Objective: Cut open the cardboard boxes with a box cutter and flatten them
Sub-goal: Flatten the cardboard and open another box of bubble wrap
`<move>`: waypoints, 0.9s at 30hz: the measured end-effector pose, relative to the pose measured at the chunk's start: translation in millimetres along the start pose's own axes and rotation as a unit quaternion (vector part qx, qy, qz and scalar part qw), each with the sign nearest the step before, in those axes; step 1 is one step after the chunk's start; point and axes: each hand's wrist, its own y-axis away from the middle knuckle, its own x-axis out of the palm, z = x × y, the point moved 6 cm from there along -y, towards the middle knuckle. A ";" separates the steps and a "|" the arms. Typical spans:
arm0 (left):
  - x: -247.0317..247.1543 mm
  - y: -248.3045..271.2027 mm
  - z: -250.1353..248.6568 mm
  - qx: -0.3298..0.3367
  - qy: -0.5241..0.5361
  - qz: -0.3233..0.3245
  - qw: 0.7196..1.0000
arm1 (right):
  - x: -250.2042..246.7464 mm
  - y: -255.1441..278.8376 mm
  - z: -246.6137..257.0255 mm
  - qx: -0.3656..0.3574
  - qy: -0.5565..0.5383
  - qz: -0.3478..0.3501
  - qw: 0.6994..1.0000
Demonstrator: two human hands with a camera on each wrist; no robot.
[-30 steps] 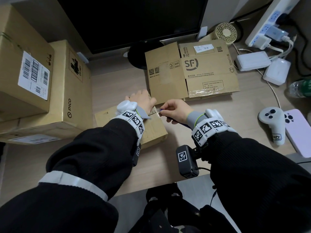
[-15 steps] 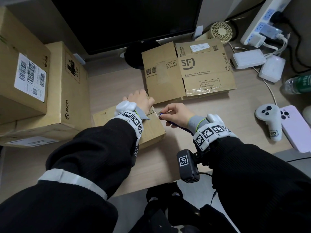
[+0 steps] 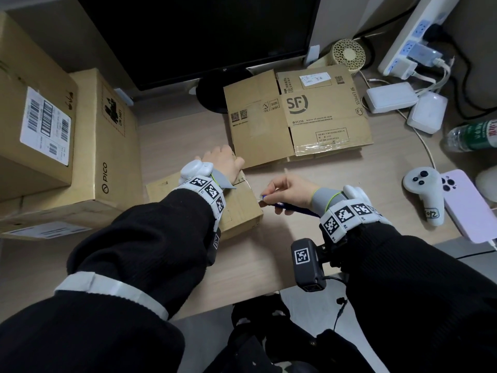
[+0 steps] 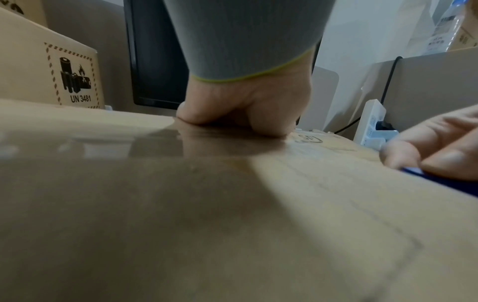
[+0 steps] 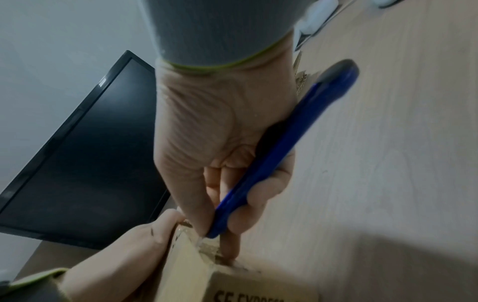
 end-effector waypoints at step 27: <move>-19.2 6.1 -4.6 -0.011 0.065 0.088 0.994 | 9.1 -39.7 36.1 -0.085 0.015 -0.149 0.985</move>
